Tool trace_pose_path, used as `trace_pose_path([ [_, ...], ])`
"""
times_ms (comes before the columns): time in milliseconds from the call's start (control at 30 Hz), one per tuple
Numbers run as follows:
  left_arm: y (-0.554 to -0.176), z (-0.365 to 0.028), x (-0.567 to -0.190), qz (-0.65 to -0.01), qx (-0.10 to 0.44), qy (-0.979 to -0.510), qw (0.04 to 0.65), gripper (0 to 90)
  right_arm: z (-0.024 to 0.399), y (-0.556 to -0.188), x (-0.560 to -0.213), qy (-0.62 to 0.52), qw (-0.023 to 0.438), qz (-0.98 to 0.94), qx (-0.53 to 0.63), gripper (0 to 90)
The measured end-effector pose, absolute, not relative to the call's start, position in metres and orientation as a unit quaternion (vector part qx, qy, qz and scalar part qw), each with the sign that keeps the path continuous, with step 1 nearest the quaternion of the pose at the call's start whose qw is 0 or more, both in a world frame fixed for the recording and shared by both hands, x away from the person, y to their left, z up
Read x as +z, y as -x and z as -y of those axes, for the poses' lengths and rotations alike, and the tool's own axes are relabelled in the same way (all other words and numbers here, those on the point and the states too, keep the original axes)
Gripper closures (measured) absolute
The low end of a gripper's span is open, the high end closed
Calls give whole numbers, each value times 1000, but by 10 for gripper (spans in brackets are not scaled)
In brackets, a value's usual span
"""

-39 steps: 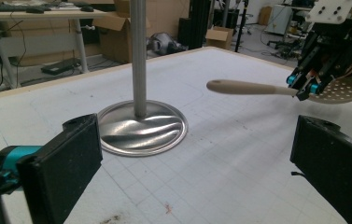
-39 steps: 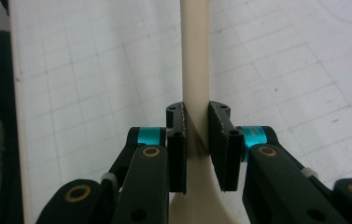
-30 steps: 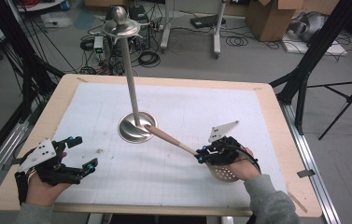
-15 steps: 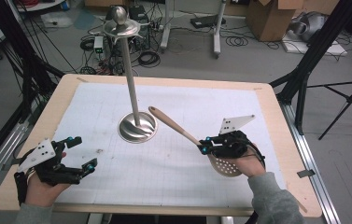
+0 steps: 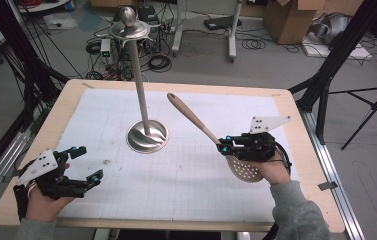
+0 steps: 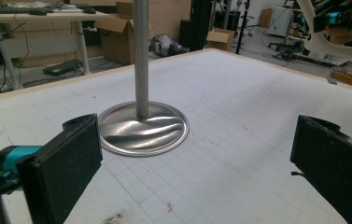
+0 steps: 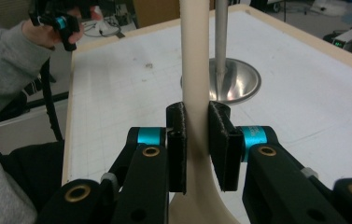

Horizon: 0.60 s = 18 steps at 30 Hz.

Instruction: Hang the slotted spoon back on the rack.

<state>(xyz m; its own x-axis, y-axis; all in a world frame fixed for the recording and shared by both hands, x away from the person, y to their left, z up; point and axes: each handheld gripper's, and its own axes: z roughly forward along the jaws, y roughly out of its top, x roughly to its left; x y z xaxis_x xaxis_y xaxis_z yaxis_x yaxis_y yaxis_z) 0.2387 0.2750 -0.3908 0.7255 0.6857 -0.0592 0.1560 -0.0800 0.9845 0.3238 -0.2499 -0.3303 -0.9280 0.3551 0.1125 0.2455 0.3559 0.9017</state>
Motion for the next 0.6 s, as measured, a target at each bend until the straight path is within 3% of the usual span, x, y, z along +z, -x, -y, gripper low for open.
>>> trace_pose_path([
  [600, -238, -275, -391, -301, 218, -700, 610, 25, 252, -331, -308, -195, 64, -781, 590, 784],
])
